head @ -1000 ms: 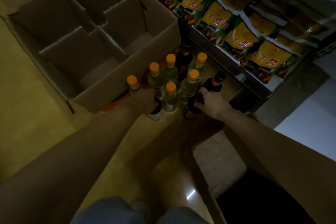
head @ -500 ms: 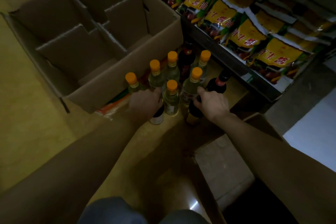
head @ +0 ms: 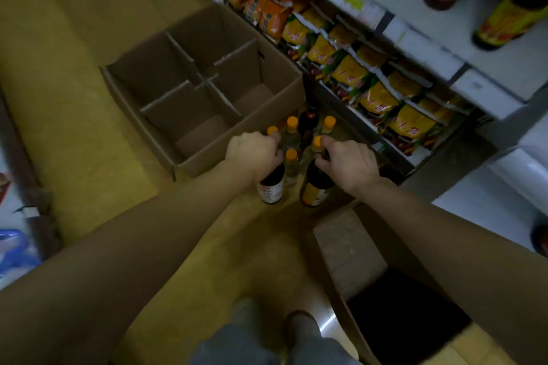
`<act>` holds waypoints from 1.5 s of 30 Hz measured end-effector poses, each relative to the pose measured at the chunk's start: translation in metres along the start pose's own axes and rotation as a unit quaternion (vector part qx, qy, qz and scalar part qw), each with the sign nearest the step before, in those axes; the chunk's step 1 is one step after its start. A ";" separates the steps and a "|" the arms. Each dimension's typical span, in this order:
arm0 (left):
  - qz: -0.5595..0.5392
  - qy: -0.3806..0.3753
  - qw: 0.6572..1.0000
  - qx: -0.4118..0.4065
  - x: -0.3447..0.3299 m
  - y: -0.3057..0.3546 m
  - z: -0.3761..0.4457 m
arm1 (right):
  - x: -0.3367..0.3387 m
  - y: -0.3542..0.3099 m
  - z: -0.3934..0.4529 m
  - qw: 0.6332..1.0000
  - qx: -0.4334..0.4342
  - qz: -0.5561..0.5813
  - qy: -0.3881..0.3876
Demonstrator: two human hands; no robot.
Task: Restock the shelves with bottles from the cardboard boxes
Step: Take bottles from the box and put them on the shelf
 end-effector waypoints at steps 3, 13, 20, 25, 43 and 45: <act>-0.004 -0.004 1.000 -0.010 0.049 0.004 -0.026 | 0.053 -0.012 -0.024 1.000 0.000 0.001 0.012; 0.030 -0.010 0.995 -0.096 0.215 0.008 -0.086 | 0.232 -0.047 -0.089 0.998 -0.031 -0.005 0.061; 0.094 0.058 0.981 -0.157 0.381 0.024 -0.130 | 0.382 -0.067 -0.146 0.986 -0.066 -0.019 0.153; 0.103 0.117 0.971 -0.183 0.522 0.049 -0.176 | 0.505 -0.080 -0.196 0.971 -0.088 -0.028 0.220; -0.010 0.284 0.877 -0.388 0.823 0.264 -0.379 | 0.791 -0.034 -0.507 0.865 -0.264 -0.101 0.414; -0.017 0.286 0.863 -0.416 0.826 0.299 -0.403 | 0.793 -0.018 -0.550 0.853 -0.283 -0.092 0.428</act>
Point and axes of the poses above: each hand's wrist, its own z-axis towards the middle knuckle, its own x-axis out of the back of the hand, y = z × x, the point moved 4 cm from there along z, towards the middle knuckle, and after that the axes turned 6 degrees about -z, right-handed, at the moved point
